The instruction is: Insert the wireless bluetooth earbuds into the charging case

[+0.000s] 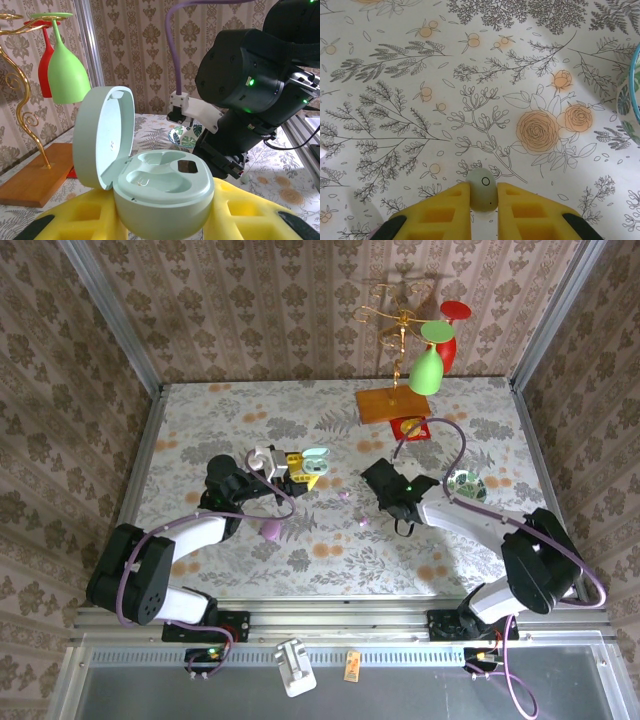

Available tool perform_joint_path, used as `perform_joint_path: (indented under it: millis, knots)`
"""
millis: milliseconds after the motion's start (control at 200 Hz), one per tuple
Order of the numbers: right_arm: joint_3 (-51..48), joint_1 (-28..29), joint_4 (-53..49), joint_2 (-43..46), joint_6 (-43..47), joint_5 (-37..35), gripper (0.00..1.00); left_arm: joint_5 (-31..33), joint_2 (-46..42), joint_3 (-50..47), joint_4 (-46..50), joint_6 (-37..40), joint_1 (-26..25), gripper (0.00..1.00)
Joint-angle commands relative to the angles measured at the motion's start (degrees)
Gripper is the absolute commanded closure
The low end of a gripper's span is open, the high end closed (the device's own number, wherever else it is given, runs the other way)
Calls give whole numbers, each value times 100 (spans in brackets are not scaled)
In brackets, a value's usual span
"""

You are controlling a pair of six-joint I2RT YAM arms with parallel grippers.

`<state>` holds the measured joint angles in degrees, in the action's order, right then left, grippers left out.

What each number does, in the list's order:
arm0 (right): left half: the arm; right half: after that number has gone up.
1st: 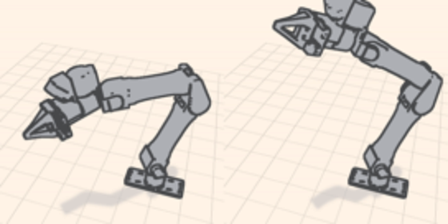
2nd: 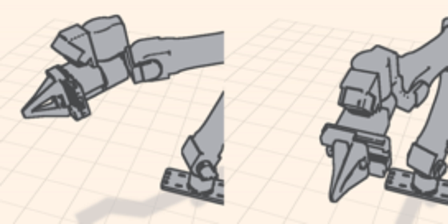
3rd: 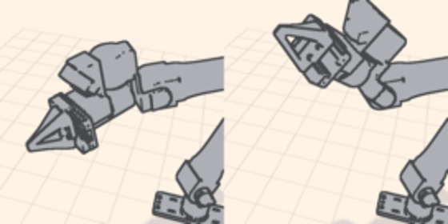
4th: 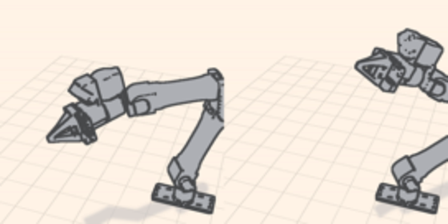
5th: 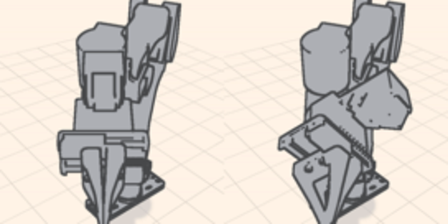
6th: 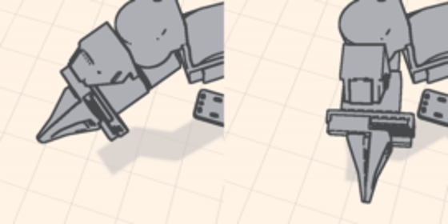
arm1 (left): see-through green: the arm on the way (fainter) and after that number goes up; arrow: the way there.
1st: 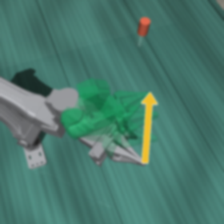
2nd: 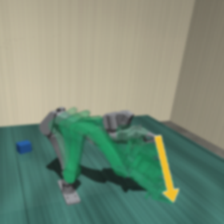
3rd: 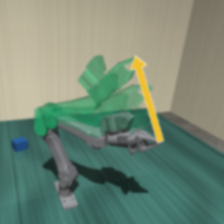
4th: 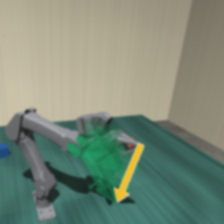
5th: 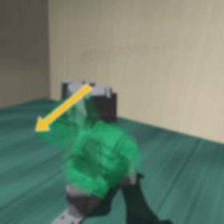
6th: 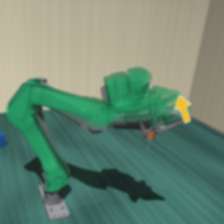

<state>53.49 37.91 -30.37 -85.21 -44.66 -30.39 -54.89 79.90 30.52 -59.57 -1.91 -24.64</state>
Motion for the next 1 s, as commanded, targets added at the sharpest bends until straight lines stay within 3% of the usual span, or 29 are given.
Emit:
perform_joint_path:
  millis: [0,330,760,995]
  knots:
    - [238,111,-359,-130,-324,-560,82,-101,-18,120,-102,11,31,73]
    - [129,208,200,124,170,-341,83,-85,64,129,-115,11,32,72]
    - [-332,388,2121,1678,2285,1426,82,-189,158,164,-292,-156,52,72]
    - [-177,396,2840,1934,3031,2947,82,-275,158,191,-314,-252,38,72]
